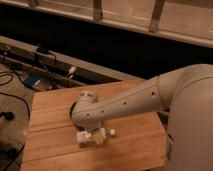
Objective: Place the bottle in the ceramic bowl
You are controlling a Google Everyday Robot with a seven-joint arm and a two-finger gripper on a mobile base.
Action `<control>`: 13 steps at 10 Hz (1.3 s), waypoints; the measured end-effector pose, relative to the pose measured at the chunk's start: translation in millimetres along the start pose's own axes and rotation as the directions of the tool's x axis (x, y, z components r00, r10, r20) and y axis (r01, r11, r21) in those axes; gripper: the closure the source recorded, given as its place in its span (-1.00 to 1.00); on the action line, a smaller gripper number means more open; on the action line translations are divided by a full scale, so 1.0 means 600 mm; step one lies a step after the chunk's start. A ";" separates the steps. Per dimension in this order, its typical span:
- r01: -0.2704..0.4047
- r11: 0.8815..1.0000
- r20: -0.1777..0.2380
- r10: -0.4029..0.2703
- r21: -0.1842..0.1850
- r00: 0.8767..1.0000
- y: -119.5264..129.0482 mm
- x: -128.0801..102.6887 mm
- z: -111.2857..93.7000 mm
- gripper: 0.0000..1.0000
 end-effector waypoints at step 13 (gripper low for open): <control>-0.081 0.991 0.086 0.090 -0.107 0.992 0.065 0.007 0.075 -0.60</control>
